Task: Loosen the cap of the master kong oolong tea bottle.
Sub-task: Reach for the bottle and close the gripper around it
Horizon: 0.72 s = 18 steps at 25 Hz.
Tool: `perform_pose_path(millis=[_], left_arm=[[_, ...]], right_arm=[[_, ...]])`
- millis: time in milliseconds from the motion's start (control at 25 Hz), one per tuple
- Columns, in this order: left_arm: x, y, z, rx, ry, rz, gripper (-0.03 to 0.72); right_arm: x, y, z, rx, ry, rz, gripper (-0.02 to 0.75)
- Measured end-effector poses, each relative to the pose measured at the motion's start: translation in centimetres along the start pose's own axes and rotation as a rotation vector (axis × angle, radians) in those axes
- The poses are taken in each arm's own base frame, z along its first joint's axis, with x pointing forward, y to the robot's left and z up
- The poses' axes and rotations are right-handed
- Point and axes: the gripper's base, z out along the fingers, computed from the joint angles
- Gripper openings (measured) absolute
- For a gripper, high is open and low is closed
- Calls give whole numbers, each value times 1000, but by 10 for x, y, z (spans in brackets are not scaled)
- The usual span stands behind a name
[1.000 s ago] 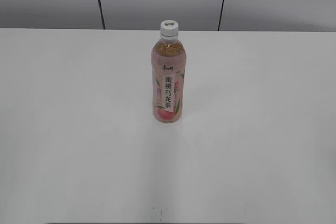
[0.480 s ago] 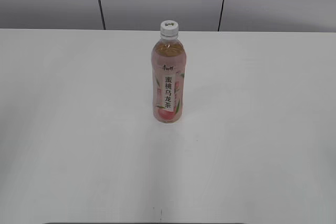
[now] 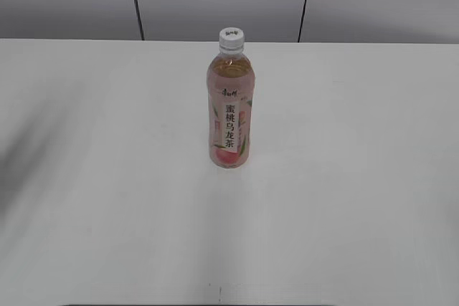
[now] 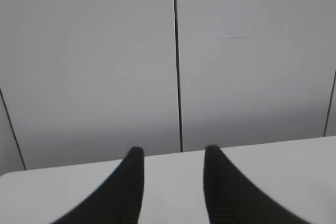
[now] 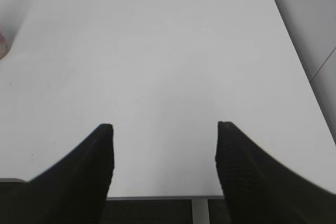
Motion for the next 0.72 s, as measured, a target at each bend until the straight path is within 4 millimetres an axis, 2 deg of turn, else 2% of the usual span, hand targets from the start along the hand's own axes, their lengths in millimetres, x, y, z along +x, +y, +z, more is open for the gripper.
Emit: perform_pose_path(millis=[240, 560, 720], left_arm=[[38, -3, 42, 18, -18, -15, 244], [76, -8, 64, 45, 18, -115, 244], [97, -21, 72, 171, 9, -110, 244]], right_arm=[[0, 0, 0, 0, 0, 0, 466], [0, 0, 0, 0, 0, 0, 466], [0, 0, 0, 0, 0, 0, 466]])
